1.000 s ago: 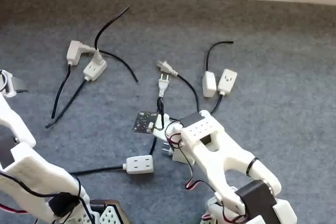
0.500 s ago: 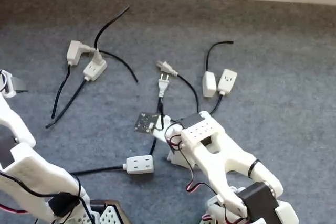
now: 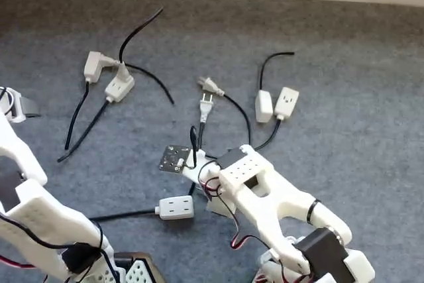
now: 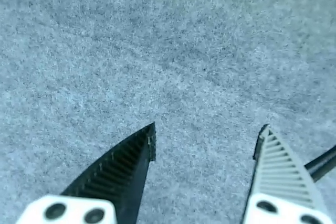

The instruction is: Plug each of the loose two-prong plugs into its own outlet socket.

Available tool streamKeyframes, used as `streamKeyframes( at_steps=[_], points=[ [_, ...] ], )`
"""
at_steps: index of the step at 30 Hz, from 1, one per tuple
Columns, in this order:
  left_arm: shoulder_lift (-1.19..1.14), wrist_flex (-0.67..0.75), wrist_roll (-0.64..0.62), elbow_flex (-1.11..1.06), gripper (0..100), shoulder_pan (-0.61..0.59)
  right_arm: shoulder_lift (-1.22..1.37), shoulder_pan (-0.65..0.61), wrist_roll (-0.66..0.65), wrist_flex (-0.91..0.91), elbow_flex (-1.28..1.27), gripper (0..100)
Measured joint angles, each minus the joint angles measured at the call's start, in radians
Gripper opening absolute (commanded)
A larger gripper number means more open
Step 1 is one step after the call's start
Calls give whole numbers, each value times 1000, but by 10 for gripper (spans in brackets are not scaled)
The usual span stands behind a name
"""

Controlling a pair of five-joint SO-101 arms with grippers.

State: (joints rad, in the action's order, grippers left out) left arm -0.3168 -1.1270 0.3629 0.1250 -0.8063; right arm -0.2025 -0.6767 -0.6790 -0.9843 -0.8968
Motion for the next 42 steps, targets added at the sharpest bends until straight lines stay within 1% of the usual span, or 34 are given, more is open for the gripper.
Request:
streamKeyframes(
  at_steps=[2,8,10,12,13,15,16,19,22,26,30,37,39,42],
  points=[
    [0,0,25,0,308,0,11,-3,0,-2,0,234],
    [0,0,32,0,308,0,14,-3,0,-6,26,228],
    [0,0,32,0,308,0,14,-3,0,-8,38,165],
    [0,0,32,0,308,0,15,0,0,-8,48,45],
    [0,0,32,0,308,0,17,2,0,-8,57,0],
    [0,0,32,0,308,0,18,6,2,-8,72,24],
    [0,0,32,0,308,0,20,5,2,-6,78,7],
    [0,0,32,0,308,0,29,5,2,-6,83,7],
    [0,0,32,0,308,0,28,5,2,-57,94,7],
    [0,-5,32,0,308,5,-48,5,2,-106,94,7],
    [0,-55,32,0,308,26,-133,5,2,-160,94,7],
    [0,-72,32,0,308,40,-163,3,2,-175,97,7],
    [0,-72,32,0,309,40,-163,3,29,-175,135,7],
    [0,-124,29,25,309,75,-163,3,133,-153,236,7]
  ],
)
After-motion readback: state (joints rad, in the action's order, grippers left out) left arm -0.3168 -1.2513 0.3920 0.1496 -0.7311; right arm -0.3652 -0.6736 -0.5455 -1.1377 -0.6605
